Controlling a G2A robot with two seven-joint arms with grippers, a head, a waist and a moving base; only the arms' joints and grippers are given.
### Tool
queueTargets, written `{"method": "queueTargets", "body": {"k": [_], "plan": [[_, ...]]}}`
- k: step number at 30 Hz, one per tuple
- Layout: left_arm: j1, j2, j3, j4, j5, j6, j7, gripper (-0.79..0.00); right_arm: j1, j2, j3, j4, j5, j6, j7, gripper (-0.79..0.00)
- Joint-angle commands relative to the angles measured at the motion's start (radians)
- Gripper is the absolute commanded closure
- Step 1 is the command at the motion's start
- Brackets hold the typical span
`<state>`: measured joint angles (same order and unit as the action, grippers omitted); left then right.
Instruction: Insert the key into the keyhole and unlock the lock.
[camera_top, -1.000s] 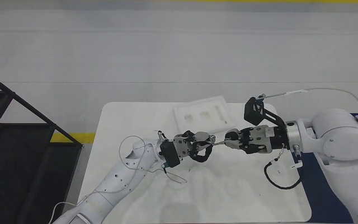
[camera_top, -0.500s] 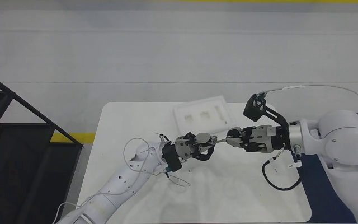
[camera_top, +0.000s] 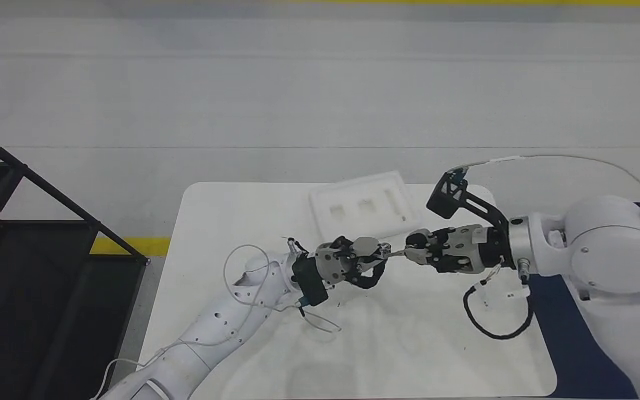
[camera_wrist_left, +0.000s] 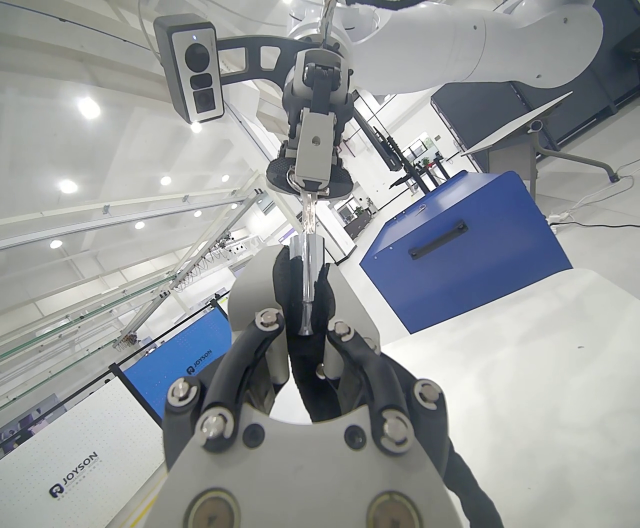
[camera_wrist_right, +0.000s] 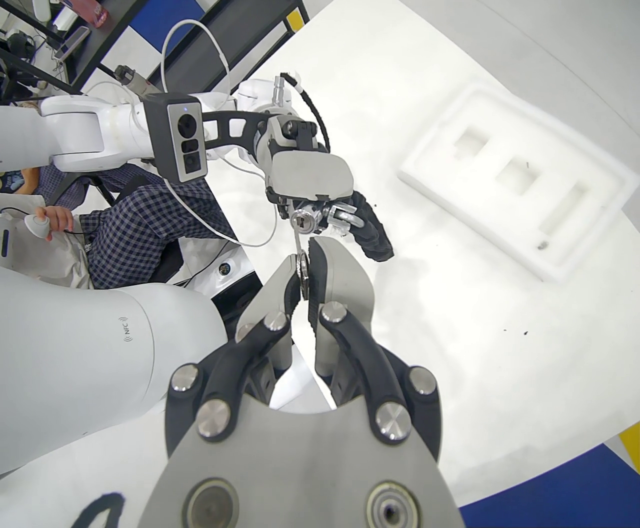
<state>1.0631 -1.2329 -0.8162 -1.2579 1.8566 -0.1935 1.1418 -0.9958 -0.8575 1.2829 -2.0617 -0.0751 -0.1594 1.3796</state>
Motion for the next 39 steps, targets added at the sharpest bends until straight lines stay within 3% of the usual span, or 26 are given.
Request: {"method": "queueTargets", "body": {"k": [1,17,39], "plan": [[0.001,0.0,-0.002,-0.001,0.001,0.0,0.001,0.0,0.002,0.001,-0.004,0.002,-0.004,0.004,-0.003,0.0],[0.007,0.003,-0.009,-0.008,0.042,0.003,0.0,0.0,0.011,0.011,-0.017,0.011,-0.005,0.01,0.015,0.0],[0.006,0.006,-0.008,-0.028,0.103,0.01,-0.039,0.0,0.105,0.013,-0.115,0.019,-0.044,0.057,0.071,0.0]]}}
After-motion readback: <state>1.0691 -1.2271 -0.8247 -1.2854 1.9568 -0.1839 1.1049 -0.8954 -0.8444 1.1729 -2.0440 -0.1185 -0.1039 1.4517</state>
